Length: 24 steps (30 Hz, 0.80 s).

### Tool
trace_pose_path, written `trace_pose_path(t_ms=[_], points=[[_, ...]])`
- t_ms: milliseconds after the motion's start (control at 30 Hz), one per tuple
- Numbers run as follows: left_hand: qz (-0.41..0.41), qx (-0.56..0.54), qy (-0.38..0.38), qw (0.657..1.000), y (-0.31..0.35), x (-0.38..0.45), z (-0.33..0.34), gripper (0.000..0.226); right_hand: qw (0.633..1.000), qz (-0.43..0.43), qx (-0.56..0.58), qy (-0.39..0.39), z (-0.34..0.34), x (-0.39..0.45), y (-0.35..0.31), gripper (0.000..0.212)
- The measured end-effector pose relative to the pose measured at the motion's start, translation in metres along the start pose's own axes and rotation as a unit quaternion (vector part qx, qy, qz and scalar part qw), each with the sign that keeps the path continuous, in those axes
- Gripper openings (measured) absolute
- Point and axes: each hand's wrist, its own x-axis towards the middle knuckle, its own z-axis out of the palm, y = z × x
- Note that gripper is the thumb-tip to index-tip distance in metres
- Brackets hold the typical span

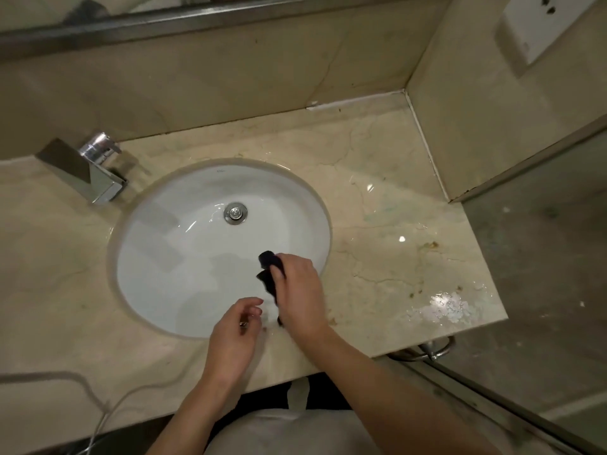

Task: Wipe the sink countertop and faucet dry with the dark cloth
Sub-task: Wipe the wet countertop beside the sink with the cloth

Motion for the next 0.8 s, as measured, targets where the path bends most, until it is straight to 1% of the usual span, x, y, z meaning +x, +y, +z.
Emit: trace_pose_path(t_ms=[33, 100, 167, 267, 333, 367, 433, 500, 667, 733, 800], points=[[-0.002, -0.003, -0.004, 1.0, 0.0, 0.001, -0.002, 0.025, 0.999, 0.019, 0.042, 0.025, -0.019, 0.0, 0.002, 0.029], [-0.004, -0.009, -0.015, 1.0, 0.0, 0.002, -0.005, 0.025, 0.988, 0.039, 0.098, 0.117, -0.065, 0.001, 0.017, 0.02], [0.0, -0.017, -0.023, 1.0, 0.001, 0.002, -0.004, 0.027, 0.977, 0.048, 0.085, 0.19, -0.11, 0.007, 0.048, 0.021], [0.002, -0.028, -0.023, 0.999, 0.004, 0.002, -0.001, 0.028, 0.968, 0.093, 0.024, 0.23, -0.161, 0.036, 0.116, 0.024], [0.0, -0.032, -0.024, 0.999, 0.007, 0.001, 0.004, 0.03, 0.967, 0.11, 0.016, 0.229, -0.184, 0.055, 0.156, 0.028], [-0.002, -0.033, -0.025, 0.999, 0.009, 0.0, 0.006, 0.03, 0.971, 0.114, 0.008, 0.212, -0.19, 0.062, 0.17, 0.031], [-0.008, -0.04, -0.027, 0.999, 0.012, -0.001, 0.012, 0.03, 0.981, 0.102, -0.044, 0.161, -0.188, 0.069, 0.191, 0.037], [-0.01, -0.047, -0.028, 0.998, 0.016, -0.002, 0.016, 0.028, 0.981, 0.09, -0.094, 0.142, -0.178, 0.07, 0.2, 0.043], [-0.006, -0.064, -0.016, 0.998, 0.022, -0.001, 0.022, 0.031, 0.97, 0.118, -0.089, 0.194, -0.157, 0.074, 0.192, 0.043], [-0.007, -0.067, -0.01, 0.998, 0.024, -0.001, 0.025, 0.031, 0.975, 0.096, -0.079, 0.182, -0.14, 0.081, 0.175, 0.041], [-0.013, -0.072, -0.009, 0.997, 0.025, 0.0, 0.027, 0.03, 0.984, 0.053, -0.075, 0.152, -0.114, 0.089, 0.151, 0.039]])
